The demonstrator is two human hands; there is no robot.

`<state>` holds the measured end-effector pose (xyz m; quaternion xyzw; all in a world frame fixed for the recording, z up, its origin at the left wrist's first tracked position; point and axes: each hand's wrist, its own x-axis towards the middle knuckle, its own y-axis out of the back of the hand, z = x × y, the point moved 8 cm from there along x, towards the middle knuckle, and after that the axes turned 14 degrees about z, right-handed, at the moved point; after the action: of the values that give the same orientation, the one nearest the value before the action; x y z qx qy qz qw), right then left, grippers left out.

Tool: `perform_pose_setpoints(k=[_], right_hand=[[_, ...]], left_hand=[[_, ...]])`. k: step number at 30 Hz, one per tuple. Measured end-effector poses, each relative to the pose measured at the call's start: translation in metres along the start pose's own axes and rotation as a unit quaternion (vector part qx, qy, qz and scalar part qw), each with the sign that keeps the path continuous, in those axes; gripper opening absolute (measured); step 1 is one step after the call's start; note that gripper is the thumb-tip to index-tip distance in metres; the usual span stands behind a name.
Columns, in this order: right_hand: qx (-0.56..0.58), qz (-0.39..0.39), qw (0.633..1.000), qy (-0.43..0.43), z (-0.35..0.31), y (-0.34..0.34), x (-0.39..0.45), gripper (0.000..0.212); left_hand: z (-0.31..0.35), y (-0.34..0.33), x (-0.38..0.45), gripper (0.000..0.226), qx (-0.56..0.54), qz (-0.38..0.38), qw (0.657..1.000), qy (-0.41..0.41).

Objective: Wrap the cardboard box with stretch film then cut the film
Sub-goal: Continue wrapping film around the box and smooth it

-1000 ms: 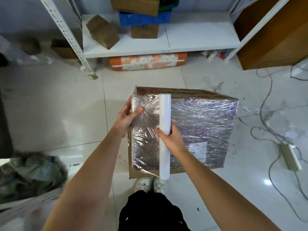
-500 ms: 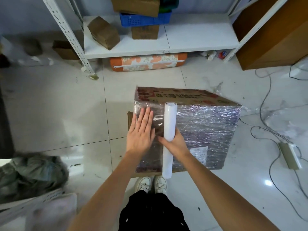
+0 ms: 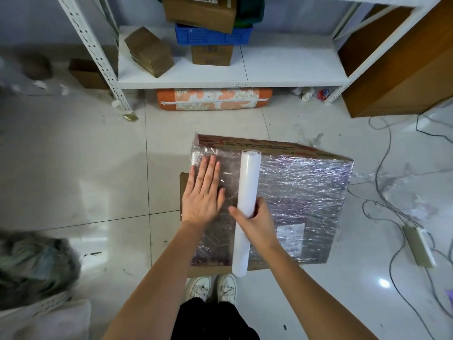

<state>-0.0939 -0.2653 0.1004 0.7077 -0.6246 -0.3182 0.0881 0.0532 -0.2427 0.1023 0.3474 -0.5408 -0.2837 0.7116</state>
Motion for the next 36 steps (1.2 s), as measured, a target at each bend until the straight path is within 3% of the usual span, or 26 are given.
perform_pose_setpoints(k=[7,13,19,24,27,32,36], right_hand=[[0.003,0.022,1.0,-0.015,0.008,0.016,0.005,0.05],[0.041,0.017,0.998,-0.046,0.017,0.016,0.005,0.033],[0.007,-0.004,0.999,-0.039,0.019,0.023,0.017,0.034],[0.011,0.033,0.999,-0.041,0.02,0.023,0.02,0.031],[0.003,0.038,0.998,-0.045,0.02,0.027,0.021,0.028],[-0.012,0.049,0.998,-0.039,0.025,0.026,0.019,0.03],[-0.011,0.064,0.997,-0.031,0.024,0.03,0.016,0.023]], left_hand=[[0.0,0.0,-0.003,0.058,-0.011,-0.003,1.0,0.007],[-0.002,-0.002,-0.001,0.058,0.002,-0.015,1.0,0.009],[0.006,0.006,0.007,0.057,0.036,-0.056,0.998,0.023],[0.038,0.006,0.038,0.061,0.018,-0.072,0.994,-0.084],[0.034,-0.007,0.044,0.064,0.017,-0.089,0.992,-0.084],[0.028,-0.006,0.049,0.06,0.015,-0.061,0.993,-0.101],[0.028,-0.001,0.061,0.052,-0.027,-0.038,0.997,-0.069]])
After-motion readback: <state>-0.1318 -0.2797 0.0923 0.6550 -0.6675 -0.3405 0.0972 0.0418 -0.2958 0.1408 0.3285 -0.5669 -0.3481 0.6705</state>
